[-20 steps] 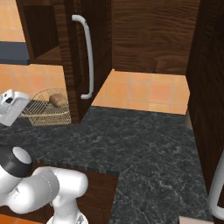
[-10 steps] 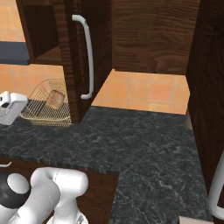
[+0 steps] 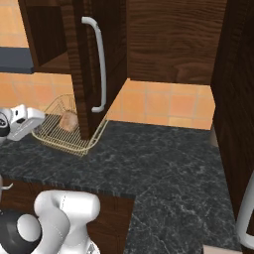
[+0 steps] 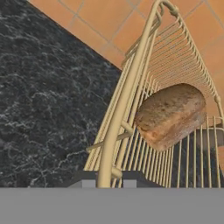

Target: Open the cabinet, pick up the bread from the cabinet and place it in the basket. Then move the basket to the dining counter.

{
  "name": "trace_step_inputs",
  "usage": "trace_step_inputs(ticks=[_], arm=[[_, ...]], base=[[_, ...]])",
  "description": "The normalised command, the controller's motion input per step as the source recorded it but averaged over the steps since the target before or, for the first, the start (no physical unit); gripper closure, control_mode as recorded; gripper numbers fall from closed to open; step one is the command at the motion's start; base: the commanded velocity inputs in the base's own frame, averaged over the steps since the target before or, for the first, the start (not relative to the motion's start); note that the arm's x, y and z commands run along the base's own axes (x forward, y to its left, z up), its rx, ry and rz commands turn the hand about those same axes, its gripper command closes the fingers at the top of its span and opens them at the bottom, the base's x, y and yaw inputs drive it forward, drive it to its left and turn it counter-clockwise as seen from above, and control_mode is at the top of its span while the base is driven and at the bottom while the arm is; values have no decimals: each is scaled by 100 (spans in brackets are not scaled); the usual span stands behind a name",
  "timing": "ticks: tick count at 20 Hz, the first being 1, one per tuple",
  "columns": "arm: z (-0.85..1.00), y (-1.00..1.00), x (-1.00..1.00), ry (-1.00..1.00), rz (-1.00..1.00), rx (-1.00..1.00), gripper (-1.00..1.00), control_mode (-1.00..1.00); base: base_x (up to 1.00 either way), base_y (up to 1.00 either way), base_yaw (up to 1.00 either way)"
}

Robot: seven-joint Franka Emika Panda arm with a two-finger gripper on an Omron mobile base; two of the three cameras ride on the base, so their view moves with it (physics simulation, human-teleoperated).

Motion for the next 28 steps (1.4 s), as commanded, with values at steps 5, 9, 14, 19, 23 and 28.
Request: trace_step_inputs(ticks=[5,9,14,19,23,28], arm=[[0,-1,0,3,0,-5,100,-100],[4,0,0,20,0,-13,100,-100],[2,0,0,21,0,-8,100,-100],[0,0,-5,4,0,-11,100,-100],[0,0,0,0,0,0,100,-100],[0,0,0,0,0,0,100,-100]], base=[[0,0,0],[0,0,0],[0,0,0],[0,0,0],[0,0,0],[0,0,0]])
